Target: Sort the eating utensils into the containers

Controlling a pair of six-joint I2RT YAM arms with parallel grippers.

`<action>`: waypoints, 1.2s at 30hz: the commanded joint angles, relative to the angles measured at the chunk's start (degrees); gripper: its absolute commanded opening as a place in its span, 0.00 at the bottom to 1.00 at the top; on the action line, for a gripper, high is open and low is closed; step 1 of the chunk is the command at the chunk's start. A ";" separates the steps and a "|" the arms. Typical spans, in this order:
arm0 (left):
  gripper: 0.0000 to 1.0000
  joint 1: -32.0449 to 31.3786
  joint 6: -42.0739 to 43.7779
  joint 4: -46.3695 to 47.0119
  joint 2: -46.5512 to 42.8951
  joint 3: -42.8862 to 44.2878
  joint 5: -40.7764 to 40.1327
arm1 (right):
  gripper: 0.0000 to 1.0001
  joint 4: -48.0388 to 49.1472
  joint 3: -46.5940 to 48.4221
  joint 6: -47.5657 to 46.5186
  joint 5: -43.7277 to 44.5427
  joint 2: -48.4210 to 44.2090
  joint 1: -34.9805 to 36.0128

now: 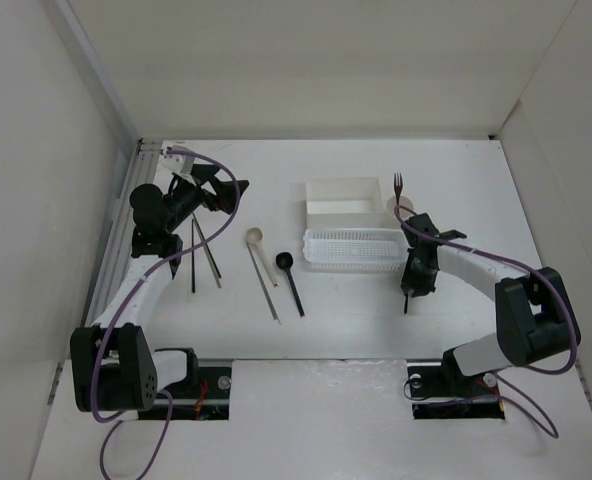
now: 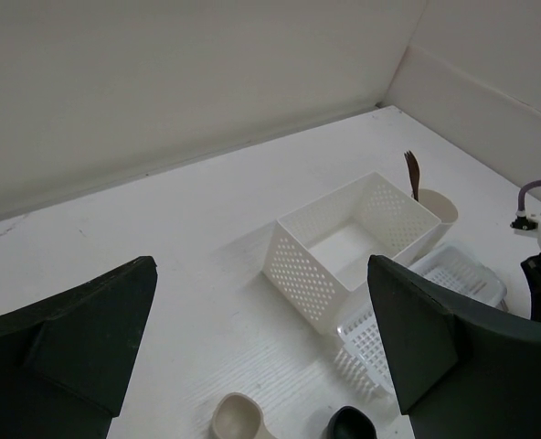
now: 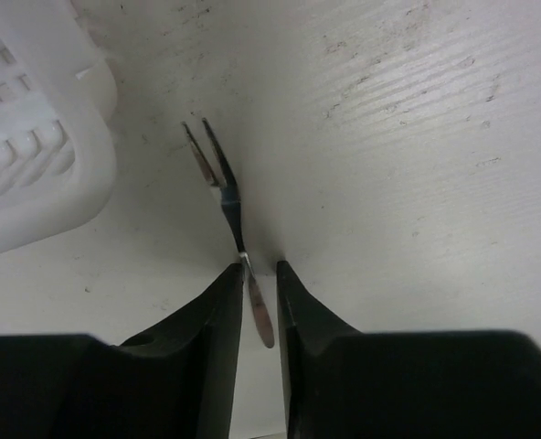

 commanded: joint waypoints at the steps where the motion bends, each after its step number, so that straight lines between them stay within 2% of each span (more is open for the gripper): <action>1: 1.00 0.32 0.74 3.93 -1.93 -0.34 0.12 | 0.25 2.28 0.44 0.16 1.78 1.70 0.63; 9: 1.00 0.85 1.26 4.45 -2.46 -0.34 -0.93 | 0.23 2.81 0.97 -0.45 1.77 2.23 1.24; 11: 1.00 0.85 1.26 4.98 -2.46 -0.34 -1.46 | 0.11 2.81 1.50 -0.46 1.77 2.23 1.24; 14: 1.00 0.85 1.26 4.98 -2.46 -0.34 -1.46 | 0.00 2.81 0.89 -0.46 1.77 2.23 1.24; 23: 1.00 1.37 1.26 4.98 -2.99 -0.87 -1.46 | 0.00 1.24 -1.75 3.76 4.66 -4.18 1.24; 36: 1.00 1.37 1.26 5.51 -2.99 -0.87 -1.46 | 0.00 -6.85 4.83 7.45 16.00 -12.35 0.71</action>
